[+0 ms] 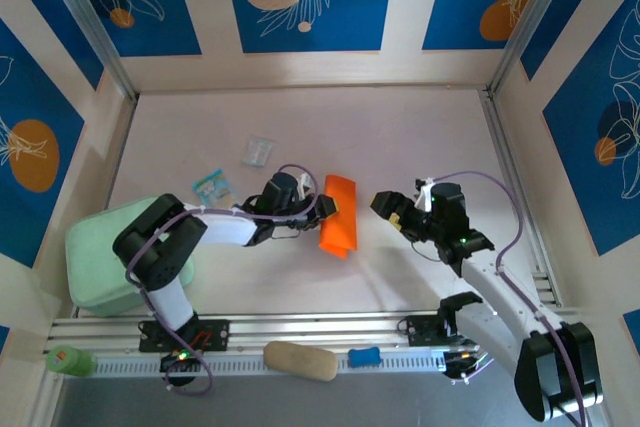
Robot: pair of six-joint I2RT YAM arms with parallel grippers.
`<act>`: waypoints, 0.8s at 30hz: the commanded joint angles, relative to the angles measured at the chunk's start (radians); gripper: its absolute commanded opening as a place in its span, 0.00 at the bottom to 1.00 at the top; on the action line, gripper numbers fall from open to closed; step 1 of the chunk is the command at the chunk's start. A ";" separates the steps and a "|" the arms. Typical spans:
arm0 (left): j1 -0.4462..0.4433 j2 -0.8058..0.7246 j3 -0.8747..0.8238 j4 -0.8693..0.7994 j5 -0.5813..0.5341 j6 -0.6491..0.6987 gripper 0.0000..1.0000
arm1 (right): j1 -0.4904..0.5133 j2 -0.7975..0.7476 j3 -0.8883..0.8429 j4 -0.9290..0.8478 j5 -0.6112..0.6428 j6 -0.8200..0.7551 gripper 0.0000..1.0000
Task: Fold a paper plane with a square sheet of paper (pick it up from the middle)
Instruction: First fold the square sheet of paper in half at the center of the table.
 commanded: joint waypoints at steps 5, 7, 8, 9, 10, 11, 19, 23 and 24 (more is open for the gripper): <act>-0.032 0.001 -0.076 0.093 -0.136 -0.071 0.31 | 0.003 0.096 0.035 0.024 -0.117 0.008 0.96; -0.038 0.000 -0.070 0.041 -0.155 -0.068 0.32 | 0.006 0.108 0.041 0.020 -0.121 0.006 0.96; -0.039 -0.002 -0.065 -0.004 -0.166 -0.065 0.33 | 0.006 0.111 0.043 0.019 -0.120 0.007 0.96; -0.042 -0.007 -0.055 -0.061 -0.178 -0.056 0.34 | 0.008 0.111 0.042 0.017 -0.122 0.008 0.96; -0.042 -0.012 -0.039 -0.128 -0.188 -0.047 0.36 | 0.009 0.109 0.042 0.014 -0.124 0.008 0.96; -0.043 -0.018 -0.017 -0.206 -0.198 -0.031 0.37 | 0.011 0.104 0.042 0.011 -0.122 0.009 0.96; -0.044 -0.004 0.145 -0.614 -0.239 0.145 0.51 | 0.022 0.115 0.049 -0.001 -0.106 0.015 0.96; -0.043 -0.027 0.161 -0.645 -0.249 0.214 0.56 | 0.031 0.136 0.066 -0.003 -0.105 0.008 0.96; -0.043 -0.036 0.164 -0.650 -0.251 0.236 0.56 | 0.033 0.142 0.069 -0.003 -0.103 0.008 0.96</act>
